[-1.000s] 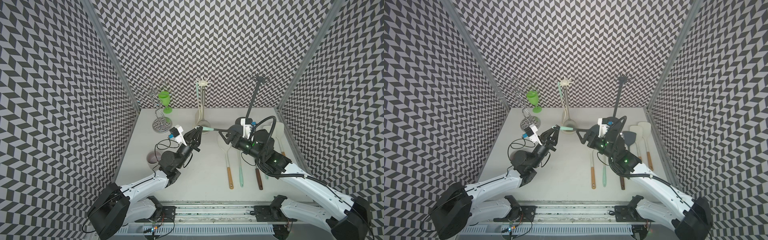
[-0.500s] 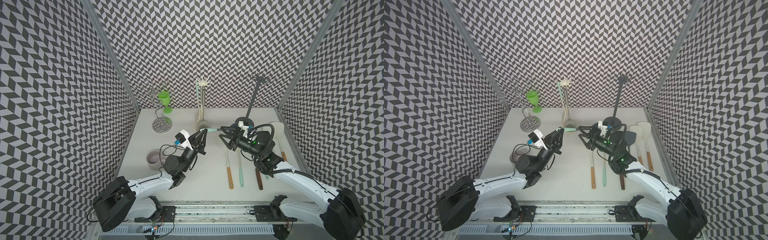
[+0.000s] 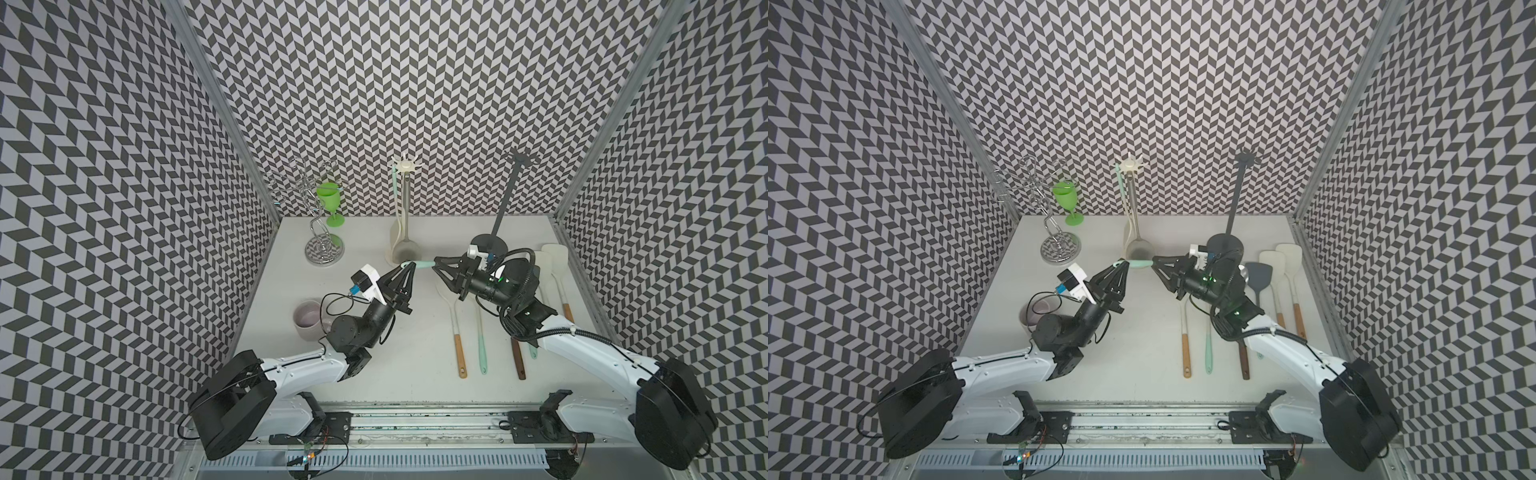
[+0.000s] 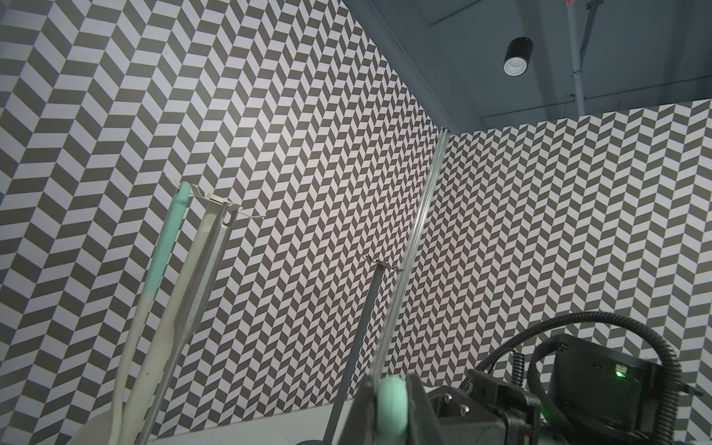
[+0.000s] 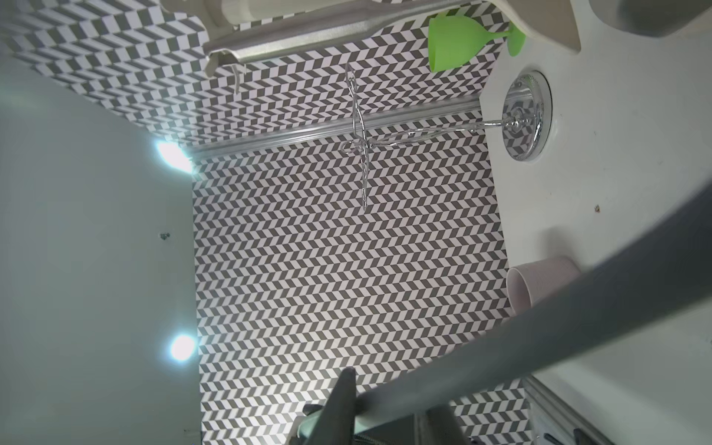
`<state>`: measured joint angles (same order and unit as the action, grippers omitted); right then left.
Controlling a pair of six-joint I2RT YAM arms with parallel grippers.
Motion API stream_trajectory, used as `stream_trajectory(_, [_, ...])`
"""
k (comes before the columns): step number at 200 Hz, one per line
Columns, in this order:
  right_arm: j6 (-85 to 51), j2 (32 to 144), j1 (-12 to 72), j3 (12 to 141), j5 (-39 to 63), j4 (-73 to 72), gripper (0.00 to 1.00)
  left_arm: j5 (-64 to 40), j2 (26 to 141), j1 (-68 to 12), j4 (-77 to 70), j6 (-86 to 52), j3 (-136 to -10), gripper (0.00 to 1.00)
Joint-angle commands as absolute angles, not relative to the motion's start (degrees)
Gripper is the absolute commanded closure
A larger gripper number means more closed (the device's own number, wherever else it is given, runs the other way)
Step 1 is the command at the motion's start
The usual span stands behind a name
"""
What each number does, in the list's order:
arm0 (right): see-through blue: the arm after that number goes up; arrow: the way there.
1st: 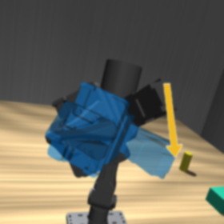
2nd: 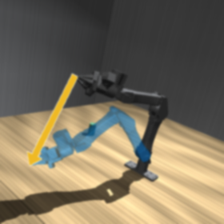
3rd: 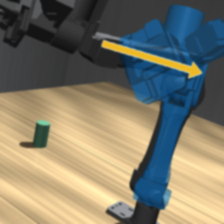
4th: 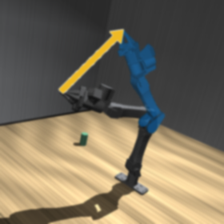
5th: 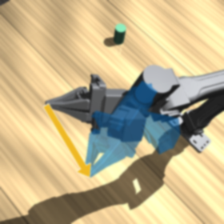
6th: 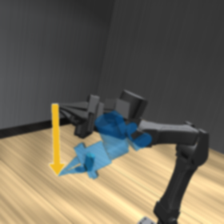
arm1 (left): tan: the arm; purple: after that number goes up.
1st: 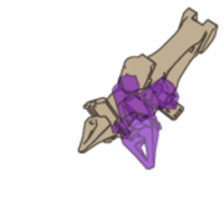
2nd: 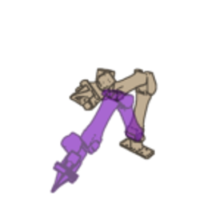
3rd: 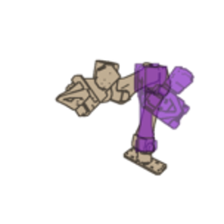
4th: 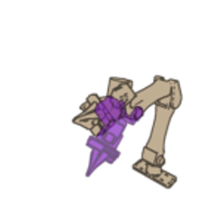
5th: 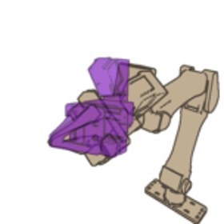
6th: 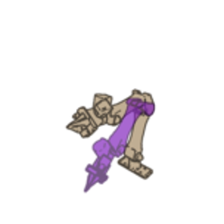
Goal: Take the spatula off the kitchen utensil rack
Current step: Place the spatula at the center of the board.
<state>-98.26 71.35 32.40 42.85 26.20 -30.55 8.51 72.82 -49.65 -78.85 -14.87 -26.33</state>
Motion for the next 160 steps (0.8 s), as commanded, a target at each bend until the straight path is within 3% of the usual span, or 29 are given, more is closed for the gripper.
stream_trajectory(1, [-98.9,72.1,31.8,45.4,27.3,-35.4,0.86,8.0,73.2,-50.5,-82.4,-15.9,-25.9,1.00])
stream_trajectory(20, [-98.4,72.1,31.7,46.0,26.8,-34.4,1.00,8.3,73.3,-51.0,-82.4,-16.8,-25.1,1.00])
stream_trajectory(72, [-93.4,71.6,30.9,47.4,24.0,-30.6,1.00,8.6,73.6,-52.0,-79.5,-19.2,-24.8,0.98])
stream_trajectory(80, [-91.9,71.4,30.7,47.6,23.2,-29.7,1.00,8.6,73.2,-52.1,-77.8,-19.7,-25.2,0.90])
stream_trajectory(102, [-84.4,70.5,30.1,48.7,20.6,-24.7,1.00,8.7,71.4,-52.0,-71.9,-20.8,-26.4,0.49])
stream_trajectory(117, [-78.0,69.4,29.8,49.3,17.9,-20.6,1.00,8.8,69.5,-52.0,-66.7,-21.3,-27.2,0.28])
stream_trajectory(138, [-68.8,68.1,29.7,50.0,13.5,-13.9,1.00,9.8,65.4,-51.9,-57.1,-22.3,-27.9,0.11])
stream_trajectory(160, [-59.9,67.8,29.8,50.5,11.0,-6.9,1.00,10.7,60.5,-51.6,-47.1,-22.3,-27.9,0.00])
